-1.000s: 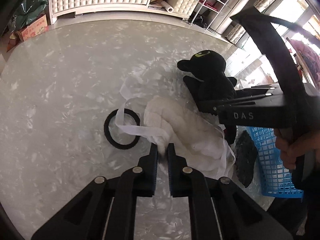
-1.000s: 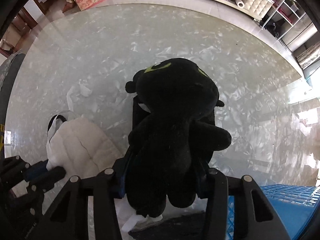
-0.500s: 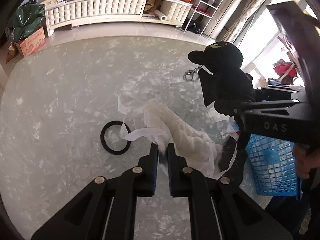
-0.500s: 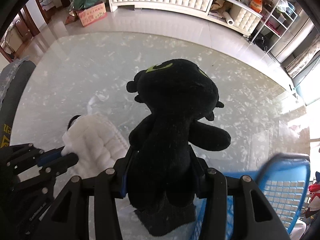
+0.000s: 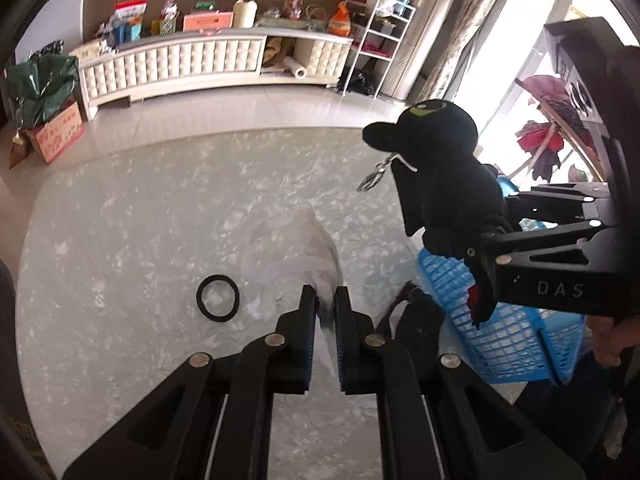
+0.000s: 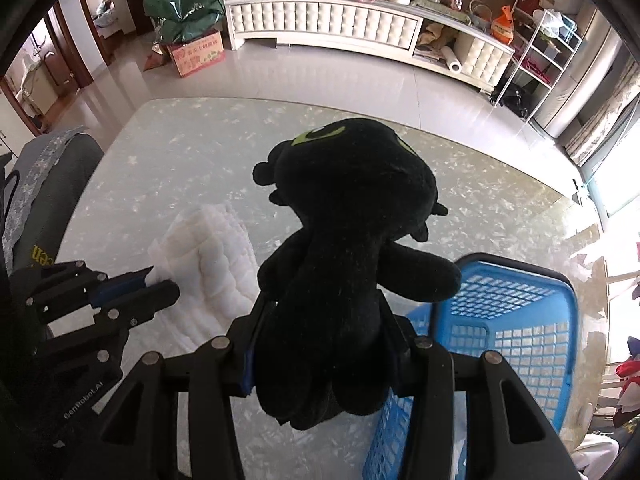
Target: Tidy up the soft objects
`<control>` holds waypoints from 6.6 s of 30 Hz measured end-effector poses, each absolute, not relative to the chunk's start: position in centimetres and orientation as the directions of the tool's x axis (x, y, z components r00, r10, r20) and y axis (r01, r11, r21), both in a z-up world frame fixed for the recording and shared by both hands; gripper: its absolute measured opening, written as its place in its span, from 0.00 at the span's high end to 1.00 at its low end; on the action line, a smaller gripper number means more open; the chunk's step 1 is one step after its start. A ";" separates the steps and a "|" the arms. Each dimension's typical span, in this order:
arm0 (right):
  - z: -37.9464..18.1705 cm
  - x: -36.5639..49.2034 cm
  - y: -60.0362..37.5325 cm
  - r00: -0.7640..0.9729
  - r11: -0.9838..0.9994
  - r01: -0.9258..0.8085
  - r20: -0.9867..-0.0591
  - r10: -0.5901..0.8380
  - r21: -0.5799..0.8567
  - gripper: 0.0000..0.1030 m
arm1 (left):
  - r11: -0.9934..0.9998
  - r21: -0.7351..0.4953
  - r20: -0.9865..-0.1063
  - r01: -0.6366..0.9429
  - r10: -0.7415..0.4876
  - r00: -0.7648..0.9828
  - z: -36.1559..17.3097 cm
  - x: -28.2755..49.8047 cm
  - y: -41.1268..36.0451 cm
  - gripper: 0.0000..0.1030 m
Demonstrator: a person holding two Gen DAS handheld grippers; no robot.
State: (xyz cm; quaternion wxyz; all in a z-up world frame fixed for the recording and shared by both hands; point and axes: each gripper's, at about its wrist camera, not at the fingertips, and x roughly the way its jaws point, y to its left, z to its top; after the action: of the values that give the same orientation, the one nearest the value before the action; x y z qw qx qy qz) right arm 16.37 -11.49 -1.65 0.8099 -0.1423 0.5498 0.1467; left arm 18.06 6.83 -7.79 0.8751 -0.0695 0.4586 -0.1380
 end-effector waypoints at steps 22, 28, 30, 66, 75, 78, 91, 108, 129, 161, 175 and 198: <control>3.8 10.4 -16.5 0.499 0.909 -0.396 -0.862 0.093 -0.131 0.57 | 0.943 -0.181 -0.708 0.280 -0.323 0.628 -1.1 13.5 3.2 0.93; 2.8 10.6 -19.2 0.497 0.928 -0.346 -0.866 0.054 -0.141 0.57 | 0.931 -0.183 -0.688 0.317 -0.352 0.635 -0.1 13.0 1.5 0.93; 2.6 10.6 -19.9 0.489 0.933 -0.330 -0.872 0.040 -0.143 0.57 | 0.928 -0.177 -0.689 0.329 -0.356 0.632 0.0 12.8 0.8 0.93; -12.1 15.3 -21.0 0.230 0.909 -0.373 -0.967 -0.105 -0.187 0.43 | 0.930 -0.117 -0.784 0.348 -0.301 0.542 -3.3 14.8 -1.5 0.93; -9.4 13.6 -21.4 0.290 0.907 -0.367 -0.952 -0.101 -0.208 0.04 | 0.929 -0.108 -0.788 0.353 -0.296 0.540 -3.4 14.8 -2.0 0.93; -8.4 13.0 -23.0 0.313 0.918 -0.349 -0.947 -0.074 -0.187 0.01 | 0.928 -0.103 -0.789 0.358 -0.296 0.539 -3.3 14.8 -2.5 0.93; -2.7 8.2 -30.4 0.488 0.980 -0.193 -0.871 0.053 -0.049 0.00 | 0.863 -0.094 -0.796 0.497 -0.365 0.482 -2.8 14.7 -9.3 0.92; -2.8 6.6 -33.9 0.497 0.990 -0.139 -0.864 0.082 0.014 0.00 | 0.799 0.004 -0.872 0.601 -0.291 0.394 -5.1 16.3 -18.3 0.07; -2.5 7.3 -31.7 0.501 0.982 -0.185 -0.856 0.125 0.036 0.00 | 0.845 0.128 -0.877 0.518 -0.147 0.457 -4.6 17.0 -6.7 0.00; -3.0 9.2 -28.6 0.506 0.981 -0.192 -0.858 0.091 -0.008 0.00 | 0.854 0.033 -0.961 0.519 -0.116 0.252 -18.0 21.5 -2.8 0.62; -2.1 9.4 -27.5 0.504 0.982 -0.186 -0.860 0.078 -0.020 0.00 | 0.894 0.053 -0.949 0.445 -0.094 0.302 -14.7 19.5 -3.6 0.80; -1.0 8.1 -11.3 0.482 0.909 -0.409 -0.866 0.137 -0.084 0.00 | 0.946 0.027 -0.866 0.322 -0.139 0.480 -5.8 10.8 5.7 0.80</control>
State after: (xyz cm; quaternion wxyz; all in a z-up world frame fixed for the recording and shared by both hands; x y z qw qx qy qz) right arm 8.08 -11.27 -1.02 0.8492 -0.1410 0.4830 0.1606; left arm 10.82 5.67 -5.83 0.8553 0.0931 0.4916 -0.1350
